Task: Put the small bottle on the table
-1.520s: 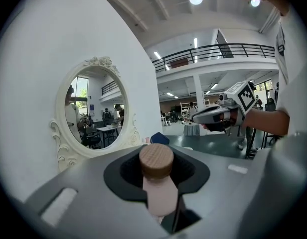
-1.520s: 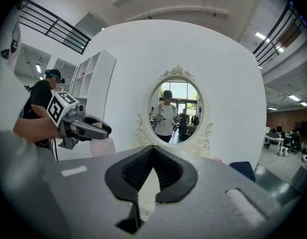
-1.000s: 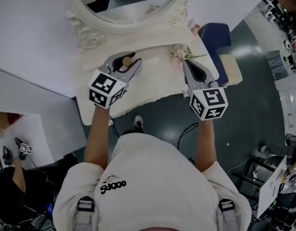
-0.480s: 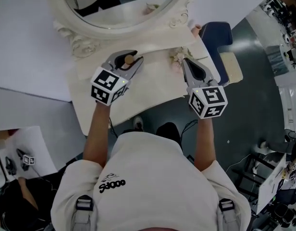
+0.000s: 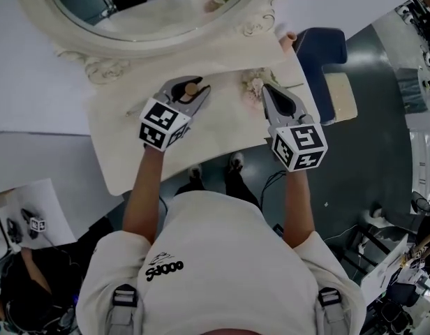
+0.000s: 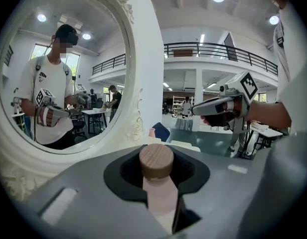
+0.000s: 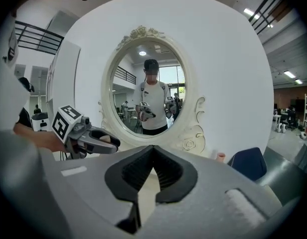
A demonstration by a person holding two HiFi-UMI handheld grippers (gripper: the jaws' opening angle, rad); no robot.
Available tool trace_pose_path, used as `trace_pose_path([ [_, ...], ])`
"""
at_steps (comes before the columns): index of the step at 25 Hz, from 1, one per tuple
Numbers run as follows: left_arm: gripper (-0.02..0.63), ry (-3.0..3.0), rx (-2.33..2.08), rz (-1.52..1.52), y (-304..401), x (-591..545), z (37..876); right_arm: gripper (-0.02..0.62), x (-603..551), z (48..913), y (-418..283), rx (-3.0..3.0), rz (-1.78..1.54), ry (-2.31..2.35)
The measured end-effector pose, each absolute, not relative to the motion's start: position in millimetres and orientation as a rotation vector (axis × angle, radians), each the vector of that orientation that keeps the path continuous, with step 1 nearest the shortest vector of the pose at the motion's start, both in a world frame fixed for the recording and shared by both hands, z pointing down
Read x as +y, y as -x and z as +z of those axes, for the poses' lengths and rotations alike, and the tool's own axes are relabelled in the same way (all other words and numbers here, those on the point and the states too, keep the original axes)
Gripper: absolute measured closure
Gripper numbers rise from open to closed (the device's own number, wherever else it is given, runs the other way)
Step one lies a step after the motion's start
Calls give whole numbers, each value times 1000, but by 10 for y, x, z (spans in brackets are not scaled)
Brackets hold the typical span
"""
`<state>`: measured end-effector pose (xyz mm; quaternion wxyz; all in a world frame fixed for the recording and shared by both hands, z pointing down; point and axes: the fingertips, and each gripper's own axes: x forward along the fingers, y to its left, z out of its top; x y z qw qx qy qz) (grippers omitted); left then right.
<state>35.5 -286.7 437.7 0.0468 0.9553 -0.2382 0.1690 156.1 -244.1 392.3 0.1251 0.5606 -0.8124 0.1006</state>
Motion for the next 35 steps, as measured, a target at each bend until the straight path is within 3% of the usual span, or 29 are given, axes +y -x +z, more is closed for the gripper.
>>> trace_pose_path([
  [20,485,-2730,-732,687,-1063,-3163,5853,594,-2817,4821,-1990,-2344,484,-1420],
  [35,483,-2745,-768,729,-1202,-3279,6283,594,-2949,5166,-2079,-2335,567,-1331],
])
